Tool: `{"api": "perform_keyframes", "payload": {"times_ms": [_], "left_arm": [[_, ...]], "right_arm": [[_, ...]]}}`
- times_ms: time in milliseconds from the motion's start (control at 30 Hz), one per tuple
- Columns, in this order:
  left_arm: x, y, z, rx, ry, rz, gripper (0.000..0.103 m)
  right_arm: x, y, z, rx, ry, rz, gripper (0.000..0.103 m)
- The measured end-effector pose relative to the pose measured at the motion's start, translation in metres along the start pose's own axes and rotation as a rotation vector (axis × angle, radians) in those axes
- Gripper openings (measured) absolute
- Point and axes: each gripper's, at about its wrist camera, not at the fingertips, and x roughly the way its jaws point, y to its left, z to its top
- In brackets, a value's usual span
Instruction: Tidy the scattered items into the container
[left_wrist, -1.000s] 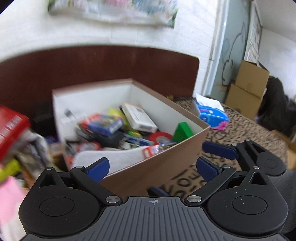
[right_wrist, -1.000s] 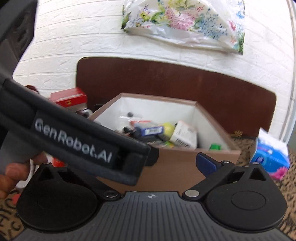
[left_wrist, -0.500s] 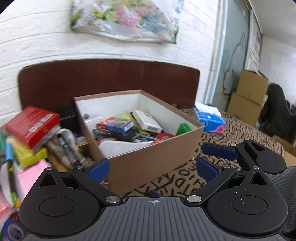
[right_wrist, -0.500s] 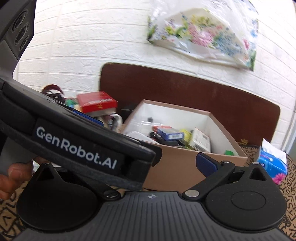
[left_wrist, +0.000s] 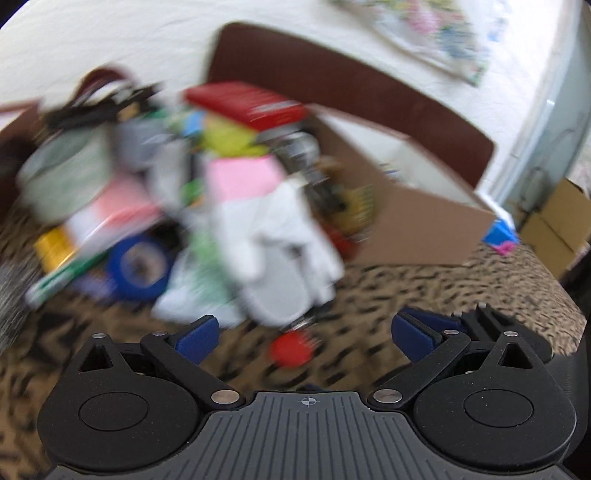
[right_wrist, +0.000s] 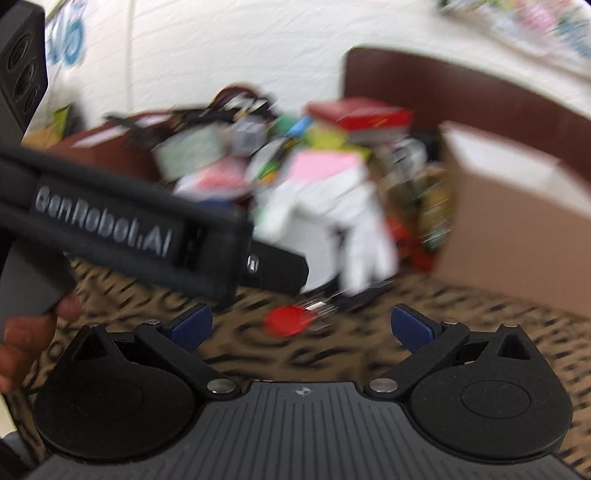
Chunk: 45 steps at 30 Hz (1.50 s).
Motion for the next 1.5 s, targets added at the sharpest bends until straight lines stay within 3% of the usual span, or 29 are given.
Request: {"api": "perform_keyframes", "payload": {"times_ms": [167, 333, 433, 733, 933, 1067, 1133, 1300, 1333, 1400, 1500], "left_arm": [[-0.014, 0.045, -0.003, -0.090, -0.024, 0.057, 0.099], [-0.020, 0.075, 0.004, -0.158, -0.049, 0.079, 0.095], [-0.018, 0.085, 0.008, -0.157, -0.048, 0.087, 0.087], [0.006, 0.098, 0.027, -0.147, -0.032, 0.080, 0.075], [0.020, 0.102, 0.033, -0.150, -0.021, 0.081, 0.066], [0.022, 0.100, 0.038, -0.136, -0.026, 0.120, 0.048], [0.022, 0.099, 0.039, -0.122, -0.041, 0.124, 0.049], [0.032, 0.102, 0.041, -0.119, -0.031, 0.147, 0.049], [0.032, 0.102, 0.041, -0.114, -0.030, 0.157, 0.046], [0.033, 0.100, 0.042, -0.105, -0.028, 0.176, 0.029], [0.027, 0.098, 0.038, -0.094, -0.021, 0.181, 0.022]], "right_arm": [[0.014, 0.033, 0.000, -0.041, 0.031, 0.074, 0.102], [0.021, 0.045, 0.012, -0.087, 0.008, 0.064, 0.102], [0.031, 0.047, 0.020, -0.089, 0.000, 0.067, 0.099], [0.060, 0.054, 0.028, -0.084, 0.047, 0.099, 0.085], [0.075, 0.044, 0.027, -0.033, 0.069, 0.060, 0.079], [0.081, 0.036, 0.029, 0.020, 0.063, 0.022, 0.072], [0.082, 0.031, 0.030, 0.035, 0.052, 0.013, 0.071], [0.089, 0.028, 0.033, 0.044, 0.061, 0.005, 0.055], [0.089, 0.028, 0.033, 0.041, 0.060, 0.003, 0.051], [0.086, 0.028, 0.034, 0.036, 0.060, 0.001, 0.033], [0.080, 0.026, 0.033, 0.041, 0.063, 0.007, 0.021]]}}
